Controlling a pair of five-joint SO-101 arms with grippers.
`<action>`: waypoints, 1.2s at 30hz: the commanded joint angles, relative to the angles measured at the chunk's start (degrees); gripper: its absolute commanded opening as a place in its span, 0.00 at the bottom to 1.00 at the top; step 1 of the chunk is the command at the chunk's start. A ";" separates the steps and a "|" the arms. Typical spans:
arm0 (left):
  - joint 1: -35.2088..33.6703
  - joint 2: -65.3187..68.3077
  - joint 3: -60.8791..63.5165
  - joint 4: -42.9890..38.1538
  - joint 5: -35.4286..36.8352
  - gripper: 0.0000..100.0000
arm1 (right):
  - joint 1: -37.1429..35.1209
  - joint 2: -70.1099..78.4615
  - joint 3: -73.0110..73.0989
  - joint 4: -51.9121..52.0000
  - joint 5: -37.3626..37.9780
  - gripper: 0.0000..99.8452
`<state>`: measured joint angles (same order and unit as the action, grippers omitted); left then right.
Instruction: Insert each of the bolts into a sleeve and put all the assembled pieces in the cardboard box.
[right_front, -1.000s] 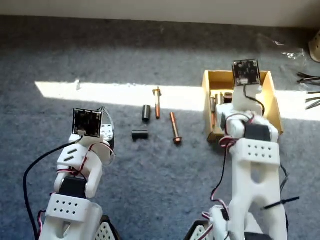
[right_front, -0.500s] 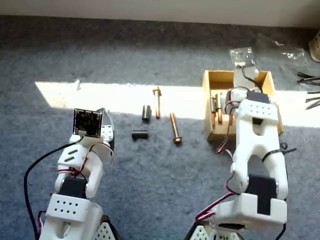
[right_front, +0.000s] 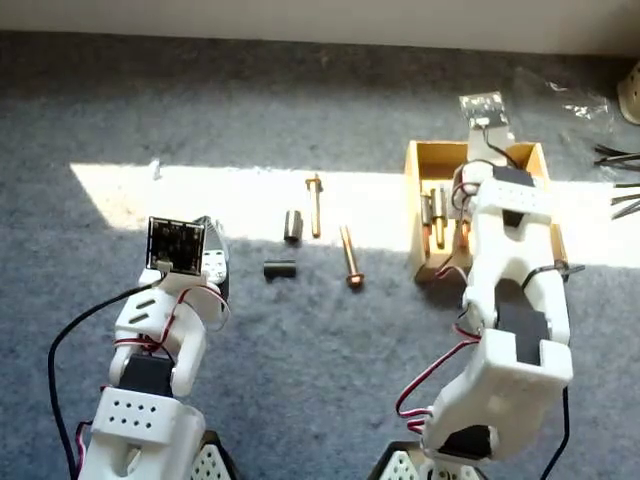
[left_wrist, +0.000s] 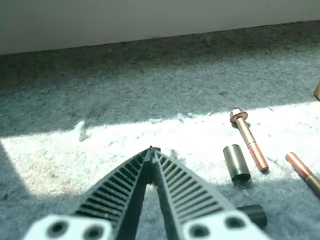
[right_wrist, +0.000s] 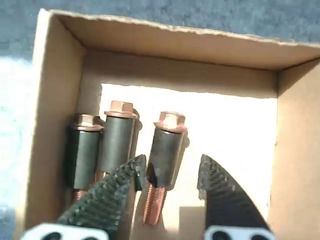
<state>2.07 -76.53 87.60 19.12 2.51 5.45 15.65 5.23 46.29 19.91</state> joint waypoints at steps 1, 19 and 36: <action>-0.57 -0.75 -0.40 -1.14 0.35 0.01 | 1.54 0.22 -3.38 -0.13 0.70 0.16; -0.84 -0.75 -0.48 -1.23 0.26 0.01 | -2.33 -3.65 -3.03 0.22 0.70 0.16; -2.51 -0.75 -0.92 -1.23 0.26 0.01 | -20.09 -28.18 -0.92 14.46 -4.13 0.10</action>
<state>0.04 -76.53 87.60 19.12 2.51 -12.40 -9.32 4.53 59.91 18.86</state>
